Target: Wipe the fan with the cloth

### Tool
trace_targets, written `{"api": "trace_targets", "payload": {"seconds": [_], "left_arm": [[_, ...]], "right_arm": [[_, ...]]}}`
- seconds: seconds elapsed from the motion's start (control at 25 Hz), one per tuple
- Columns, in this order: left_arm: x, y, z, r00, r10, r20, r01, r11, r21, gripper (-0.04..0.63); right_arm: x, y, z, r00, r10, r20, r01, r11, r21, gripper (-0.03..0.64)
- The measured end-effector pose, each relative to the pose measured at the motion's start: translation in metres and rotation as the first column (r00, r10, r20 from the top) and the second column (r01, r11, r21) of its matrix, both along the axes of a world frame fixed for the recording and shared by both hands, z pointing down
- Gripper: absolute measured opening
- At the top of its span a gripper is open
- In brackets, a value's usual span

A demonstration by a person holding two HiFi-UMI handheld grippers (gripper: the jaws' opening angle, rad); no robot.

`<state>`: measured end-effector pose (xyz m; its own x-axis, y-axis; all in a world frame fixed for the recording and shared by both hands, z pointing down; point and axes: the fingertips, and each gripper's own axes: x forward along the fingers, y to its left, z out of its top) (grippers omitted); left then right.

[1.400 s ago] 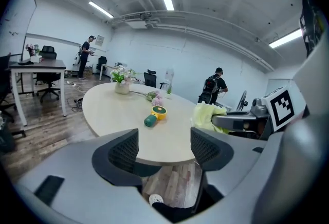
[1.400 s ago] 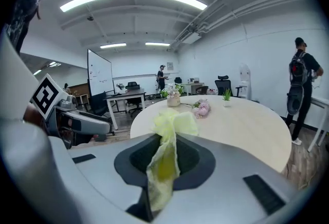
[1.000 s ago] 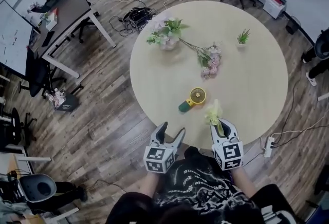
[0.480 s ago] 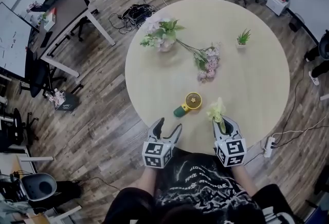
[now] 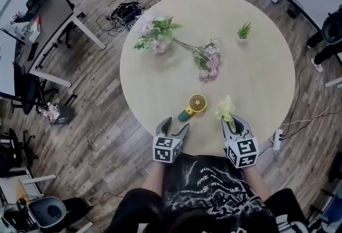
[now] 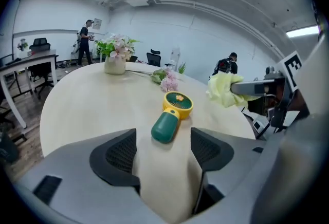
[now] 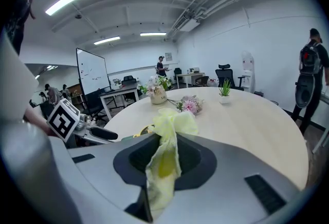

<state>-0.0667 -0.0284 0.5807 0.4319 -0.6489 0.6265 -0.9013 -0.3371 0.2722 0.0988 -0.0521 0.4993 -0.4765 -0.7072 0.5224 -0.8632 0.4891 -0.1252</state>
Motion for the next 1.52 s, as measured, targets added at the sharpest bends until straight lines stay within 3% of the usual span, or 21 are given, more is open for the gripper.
{"api": "trace_targets", "payload": {"seconds": [0.28,0.4,0.6,0.76,0.92,1.08,1.28,1.44,1.52], "left_arm": [[0.002,-0.008,0.02,0.978,0.157,0.137,-0.16,0.987,0.005,0.334],[0.007,-0.004,0.023,0.954,0.223,0.199,-0.23,0.973,0.014,0.276],[0.003,-0.011,0.026,0.956,0.204,0.212,-0.203,0.979,-0.024,0.259],[0.005,-0.007,0.028,0.938,0.25,0.239,-0.255,0.967,-0.013,0.192],[0.005,-0.009,0.029,0.937,0.27,0.222,-0.271,0.962,-0.027,0.172],[0.004,-0.01,0.028,0.935,0.277,0.223,-0.276,0.96,-0.035,0.17],[0.005,-0.009,0.027,0.928,0.298,0.225,-0.295,0.954,-0.045,0.169],[0.005,-0.009,0.028,0.93,0.293,0.223,-0.29,0.956,-0.048,0.17],[0.005,-0.012,0.028,0.935,0.272,0.226,-0.27,0.962,-0.04,0.17]], "right_arm": [[-0.022,-0.008,-0.01,0.999,-0.04,-0.037,0.041,0.999,0.023,0.069],[-0.031,-0.011,-0.013,0.998,-0.052,-0.04,0.053,0.998,0.027,0.069],[-0.042,-0.013,-0.012,0.994,-0.088,-0.061,0.089,0.996,0.019,0.071],[-0.05,-0.011,-0.005,0.987,-0.125,-0.097,0.125,0.992,0.0,0.071],[-0.048,-0.019,0.004,0.973,-0.145,-0.181,0.142,0.989,-0.028,0.069],[-0.052,-0.04,-0.001,0.971,-0.17,-0.168,0.166,0.985,-0.037,0.066],[-0.084,-0.067,0.019,0.915,-0.344,-0.21,0.317,0.936,-0.153,0.061],[-0.092,-0.072,0.052,0.877,-0.401,-0.266,0.323,0.9,-0.292,0.055],[-0.088,-0.068,0.06,0.881,-0.401,-0.25,0.306,0.887,-0.346,0.052]]}}
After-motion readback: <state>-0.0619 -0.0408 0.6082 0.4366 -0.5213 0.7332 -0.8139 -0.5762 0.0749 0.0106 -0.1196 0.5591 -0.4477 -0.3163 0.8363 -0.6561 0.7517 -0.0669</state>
